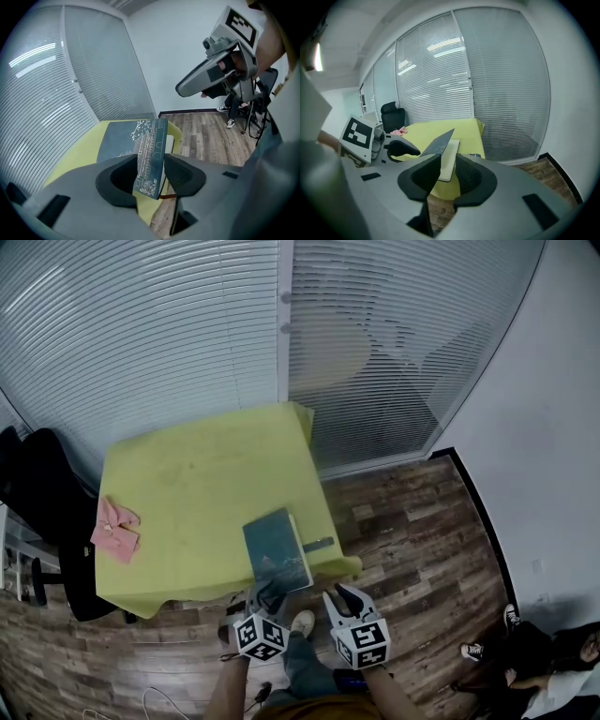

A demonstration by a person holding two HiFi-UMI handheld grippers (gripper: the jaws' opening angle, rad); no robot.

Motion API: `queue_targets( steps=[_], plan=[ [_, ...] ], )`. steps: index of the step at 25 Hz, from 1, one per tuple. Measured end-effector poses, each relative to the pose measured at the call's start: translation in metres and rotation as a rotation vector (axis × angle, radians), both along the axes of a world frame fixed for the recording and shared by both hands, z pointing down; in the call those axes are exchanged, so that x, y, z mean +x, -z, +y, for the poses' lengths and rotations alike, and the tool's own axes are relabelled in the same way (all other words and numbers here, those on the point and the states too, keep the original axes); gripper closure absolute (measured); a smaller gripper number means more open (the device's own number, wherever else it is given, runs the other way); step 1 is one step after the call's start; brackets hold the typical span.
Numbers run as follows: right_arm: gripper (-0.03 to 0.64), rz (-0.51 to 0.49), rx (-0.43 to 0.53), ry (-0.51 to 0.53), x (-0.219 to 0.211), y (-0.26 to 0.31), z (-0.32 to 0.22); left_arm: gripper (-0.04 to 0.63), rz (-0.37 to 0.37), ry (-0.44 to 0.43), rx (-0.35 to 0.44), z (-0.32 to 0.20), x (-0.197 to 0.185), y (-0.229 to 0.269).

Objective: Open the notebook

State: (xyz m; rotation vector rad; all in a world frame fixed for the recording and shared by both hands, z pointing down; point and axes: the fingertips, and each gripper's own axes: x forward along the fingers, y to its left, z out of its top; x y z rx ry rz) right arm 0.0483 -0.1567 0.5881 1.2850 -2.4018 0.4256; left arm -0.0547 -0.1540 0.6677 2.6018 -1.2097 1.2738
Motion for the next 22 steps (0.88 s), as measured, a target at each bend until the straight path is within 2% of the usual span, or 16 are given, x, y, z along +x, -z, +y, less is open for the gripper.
queue_targets(
  steps=[22],
  plan=[
    [0.508, -0.012, 0.044, -0.006, -0.003, 0.021, 0.008, 0.434, -0.006, 0.054, 0.071, 0.007, -0.024, 0.026]
  ],
)
